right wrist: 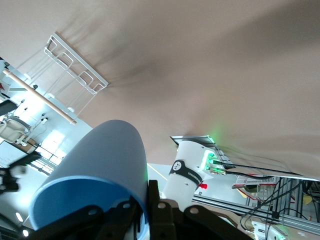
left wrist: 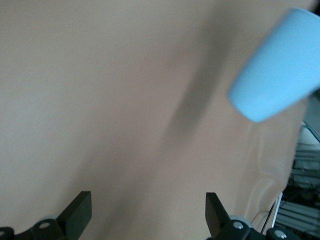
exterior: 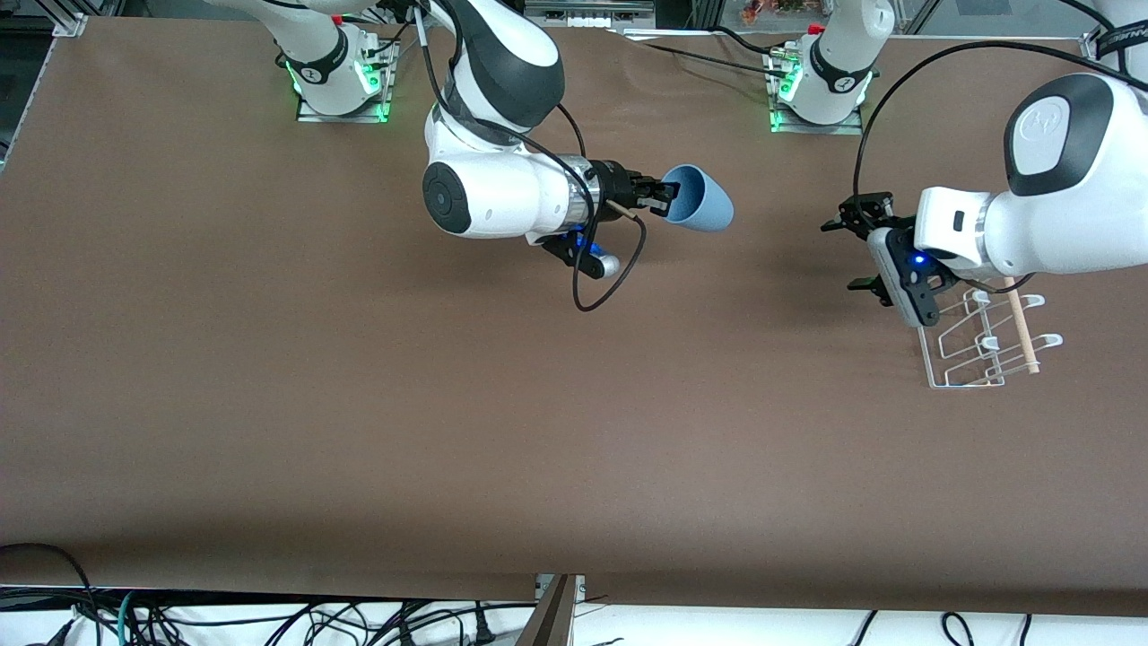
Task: Transfer cup to left arm and place on rack
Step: 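Lift the cup with the right gripper while the left gripper approaches, then grasp the cup's base with the left gripper beside the right gripper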
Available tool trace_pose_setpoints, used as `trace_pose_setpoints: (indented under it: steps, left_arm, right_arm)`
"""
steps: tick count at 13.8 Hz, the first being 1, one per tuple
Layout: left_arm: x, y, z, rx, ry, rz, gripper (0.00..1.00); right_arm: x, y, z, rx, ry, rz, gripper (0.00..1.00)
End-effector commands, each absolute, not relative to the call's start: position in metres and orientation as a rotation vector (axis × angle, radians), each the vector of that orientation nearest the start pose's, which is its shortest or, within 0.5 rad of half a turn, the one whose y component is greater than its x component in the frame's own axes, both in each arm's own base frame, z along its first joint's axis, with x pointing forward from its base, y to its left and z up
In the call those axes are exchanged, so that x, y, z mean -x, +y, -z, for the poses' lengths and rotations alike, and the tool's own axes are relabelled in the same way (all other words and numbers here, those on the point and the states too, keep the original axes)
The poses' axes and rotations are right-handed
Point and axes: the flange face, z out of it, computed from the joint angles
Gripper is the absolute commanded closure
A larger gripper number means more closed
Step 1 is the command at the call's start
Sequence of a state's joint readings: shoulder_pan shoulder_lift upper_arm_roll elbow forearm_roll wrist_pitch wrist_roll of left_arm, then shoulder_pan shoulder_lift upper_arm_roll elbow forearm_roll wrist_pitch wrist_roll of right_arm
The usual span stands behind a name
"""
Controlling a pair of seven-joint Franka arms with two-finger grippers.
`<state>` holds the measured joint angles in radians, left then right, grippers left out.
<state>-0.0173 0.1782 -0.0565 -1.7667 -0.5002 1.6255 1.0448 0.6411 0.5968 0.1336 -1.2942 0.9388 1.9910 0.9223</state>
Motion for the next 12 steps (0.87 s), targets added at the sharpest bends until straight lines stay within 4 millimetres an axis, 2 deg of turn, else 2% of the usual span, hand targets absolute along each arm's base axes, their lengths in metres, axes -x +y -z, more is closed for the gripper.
trace_pose_setpoints:
  steps: [1, 3, 5, 8, 10, 12]
  left_arm:
    - [-0.562, -0.099, -0.435, -2.011, -1.331, -0.07, 0.0]
    - [-0.557, -0.109, -0.425, -1.887, -1.338, -0.168, 0.0]
    - [-0.555, -0.125, -0.426, -1.809, -1.359, -0.238, 0.0]
    - [-0.55, -0.166, -0.428, -1.753, -1.415, -0.292, 0.0]
    - [-0.55, -0.183, -0.427, -1.732, -1.478, -0.358, 0.0]
    - [-0.542, -0.2, -0.42, -1.673, -1.512, -0.369, 0.0]
  right_arm:
    - [-0.523, 0.545, -0.445, 2.199, 0.639, -0.822, 1.0]
    - [-0.524, 0.544, -0.446, 2.201, 0.638, -0.816, 1.0]
    - [-0.524, 0.544, -0.445, 2.201, 0.639, -0.817, 1.0]
    - [-0.524, 0.544, -0.446, 2.202, 0.638, -0.815, 1.0]
    - [-0.524, 0.544, -0.446, 2.202, 0.638, -0.815, 1.0]
    - [-0.524, 0.544, -0.446, 2.202, 0.638, -0.815, 1.0]
